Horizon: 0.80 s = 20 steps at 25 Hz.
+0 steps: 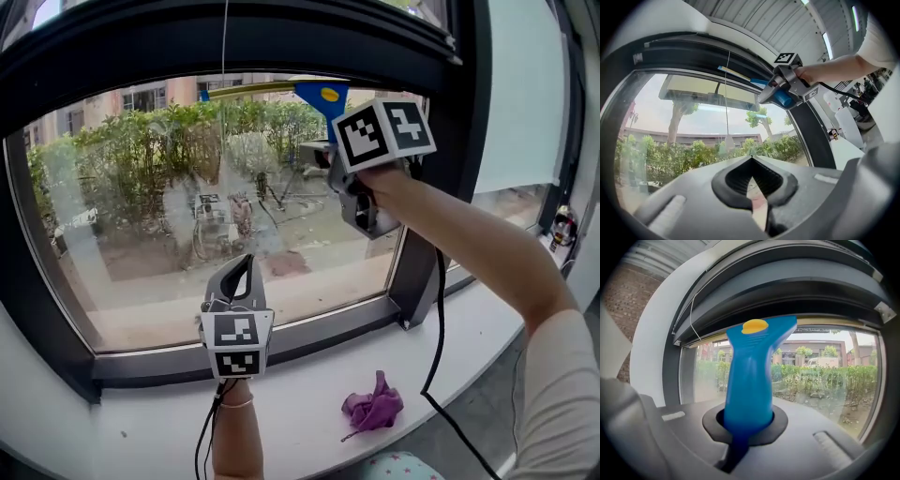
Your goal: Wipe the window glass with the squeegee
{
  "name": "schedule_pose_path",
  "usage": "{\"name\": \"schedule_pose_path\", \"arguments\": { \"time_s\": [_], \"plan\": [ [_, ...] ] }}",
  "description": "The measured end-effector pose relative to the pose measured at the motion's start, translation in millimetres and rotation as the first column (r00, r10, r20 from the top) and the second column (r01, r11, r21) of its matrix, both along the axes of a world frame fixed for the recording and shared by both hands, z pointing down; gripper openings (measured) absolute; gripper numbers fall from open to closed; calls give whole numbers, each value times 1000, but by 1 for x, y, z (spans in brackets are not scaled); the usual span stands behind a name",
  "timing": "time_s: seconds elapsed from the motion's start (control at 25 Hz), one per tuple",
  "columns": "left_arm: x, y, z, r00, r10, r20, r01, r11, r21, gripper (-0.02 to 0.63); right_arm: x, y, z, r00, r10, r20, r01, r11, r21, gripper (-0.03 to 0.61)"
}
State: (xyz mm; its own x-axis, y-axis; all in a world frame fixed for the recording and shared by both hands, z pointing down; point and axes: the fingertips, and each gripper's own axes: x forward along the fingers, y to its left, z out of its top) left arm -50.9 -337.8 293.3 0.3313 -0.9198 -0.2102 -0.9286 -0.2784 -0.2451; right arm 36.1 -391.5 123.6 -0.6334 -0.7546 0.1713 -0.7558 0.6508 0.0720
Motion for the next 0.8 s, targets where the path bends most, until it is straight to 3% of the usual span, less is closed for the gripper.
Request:
{"name": "schedule_pose_path", "arguments": {
  "time_s": [0.12,0.44,0.8],
  "plan": [
    [5,-8,6,1000,24,-13,-24,1000,-16,2,1,-3,-2,1000,6,7,-6,1000,-9,28],
    [24,-18,34,997,51,57,-47,997,-57,2,-4,-11,0,1000,-2,12,3,999,-32,26],
    [25,-33,40,998,68,19,-66,996,-66,2,1,-9,8,1000,-27,6,28,998,-50,26]
  ]
}}
